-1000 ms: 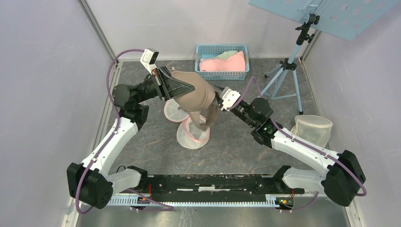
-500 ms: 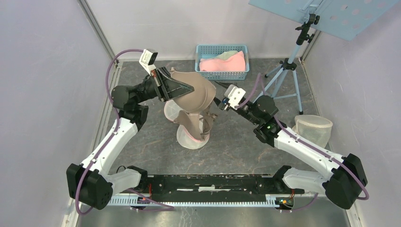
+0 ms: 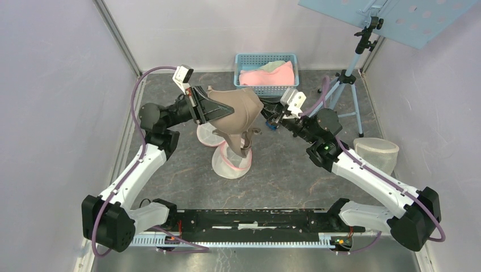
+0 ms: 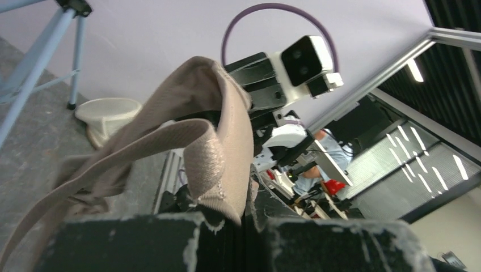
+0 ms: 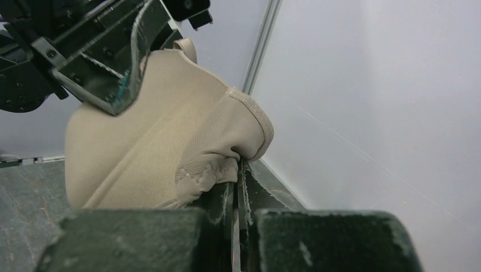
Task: Unzip the laundry bag and remove the bra
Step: Pick up the bra from the laundry bag.
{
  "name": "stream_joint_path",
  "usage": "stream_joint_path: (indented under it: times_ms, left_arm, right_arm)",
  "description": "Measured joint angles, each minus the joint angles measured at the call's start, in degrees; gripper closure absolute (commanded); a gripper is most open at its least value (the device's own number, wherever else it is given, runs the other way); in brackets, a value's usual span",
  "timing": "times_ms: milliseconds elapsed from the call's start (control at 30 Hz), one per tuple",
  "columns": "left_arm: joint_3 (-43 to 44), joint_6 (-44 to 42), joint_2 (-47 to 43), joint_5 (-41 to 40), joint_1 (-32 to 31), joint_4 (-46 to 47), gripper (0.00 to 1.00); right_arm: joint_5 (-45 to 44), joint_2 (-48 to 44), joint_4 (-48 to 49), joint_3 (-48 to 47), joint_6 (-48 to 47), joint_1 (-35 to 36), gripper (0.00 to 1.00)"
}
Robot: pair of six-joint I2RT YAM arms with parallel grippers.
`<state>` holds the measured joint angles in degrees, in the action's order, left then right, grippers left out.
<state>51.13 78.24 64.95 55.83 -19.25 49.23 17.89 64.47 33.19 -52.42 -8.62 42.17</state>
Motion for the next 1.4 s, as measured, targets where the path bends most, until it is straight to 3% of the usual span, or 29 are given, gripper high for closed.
stream_joint_path:
  times_ms: [167, 667, 867, 1233, 1400]
  left_arm:
    - [-0.22, -4.68, -1.79, -1.18, 0.44, -5.62, 0.98]
    - [2.64, -5.88, -2.4, 1.81, 0.87, 0.94, 0.98]
    - [2.71, -5.88, -1.42, 3.04, 0.92, 3.21, 0.98]
    - [2.71, -5.88, -1.07, 4.33, 0.9, 5.57, 0.98]
    - [2.71, -6.16, -0.74, 4.28, 0.9, 5.42, 0.98]
  right_arm:
    - [2.43, -0.07, -1.66, -0.98, 2.99, -0.07, 0.67]
    - [18.86, -1.64, -21.46, -1.27, 4.52, -5.44, 0.02]
    - [24.65, -1.64, -23.63, -2.38, 9.88, -8.39, 0.02]
    - [31.32, 2.67, -8.15, -6.6, 32.13, -8.26, 0.02]
    - [31.63, 4.55, -4.07, -8.02, 40.26, -7.5, 0.19]
